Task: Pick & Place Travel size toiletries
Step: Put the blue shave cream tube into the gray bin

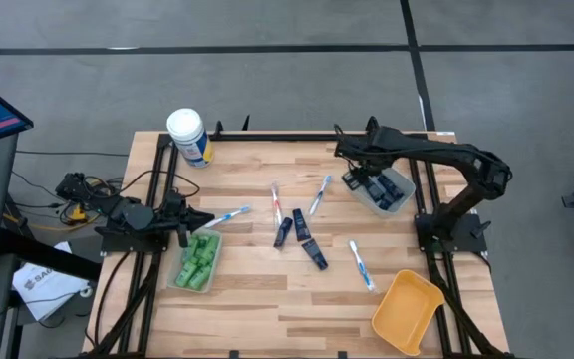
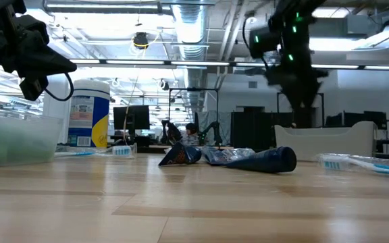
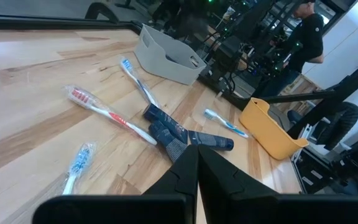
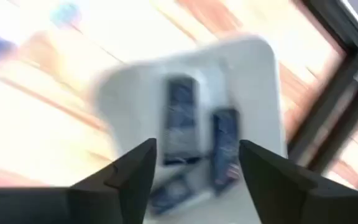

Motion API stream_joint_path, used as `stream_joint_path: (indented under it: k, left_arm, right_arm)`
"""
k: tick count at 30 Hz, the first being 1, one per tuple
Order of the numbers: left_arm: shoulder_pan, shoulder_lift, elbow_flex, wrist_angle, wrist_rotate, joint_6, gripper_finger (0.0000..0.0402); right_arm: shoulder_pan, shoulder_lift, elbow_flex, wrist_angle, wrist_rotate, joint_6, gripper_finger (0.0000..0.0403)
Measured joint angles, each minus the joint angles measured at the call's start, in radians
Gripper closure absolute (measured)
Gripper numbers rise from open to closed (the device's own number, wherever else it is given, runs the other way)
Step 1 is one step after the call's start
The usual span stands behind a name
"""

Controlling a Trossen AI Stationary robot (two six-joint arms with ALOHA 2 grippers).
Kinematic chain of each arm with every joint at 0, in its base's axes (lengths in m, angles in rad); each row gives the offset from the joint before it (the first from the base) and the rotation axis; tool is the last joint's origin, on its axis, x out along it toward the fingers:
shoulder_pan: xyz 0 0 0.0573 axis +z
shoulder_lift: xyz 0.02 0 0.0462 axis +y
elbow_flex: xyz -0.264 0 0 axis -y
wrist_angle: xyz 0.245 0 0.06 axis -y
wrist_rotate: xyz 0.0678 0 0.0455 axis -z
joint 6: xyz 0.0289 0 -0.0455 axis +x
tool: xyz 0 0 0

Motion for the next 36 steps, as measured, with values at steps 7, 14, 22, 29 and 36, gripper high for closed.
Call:
stream_joint_path:
  k: [7,14,22,29,36]
  left_arm:
    - [0.000,0.000,0.000,0.003,0.000,0.000,0.0400]
    - [0.000,0.000,0.000,0.007,0.001,0.001,0.0400]
    - [0.000,0.002,0.000,0.017,0.003,0.000,0.0400]
    - [0.000,0.015,0.000,0.025,0.007,0.001,0.0400]
    - [0.000,0.025,0.000,0.031,0.006,0.001,0.0400]
  right_arm:
    - [0.182,0.014,0.139,0.056,-0.064,0.110,0.0144]
    - [0.384,0.136,0.163,0.202,-0.132,0.202,0.0143]
    - [0.543,0.245,0.162,0.275,-0.284,0.348,0.0143]
    - [0.642,0.279,0.162,0.321,-0.316,0.447,0.0142]
    - [0.656,0.337,0.146,0.370,-0.311,0.474,0.0143]
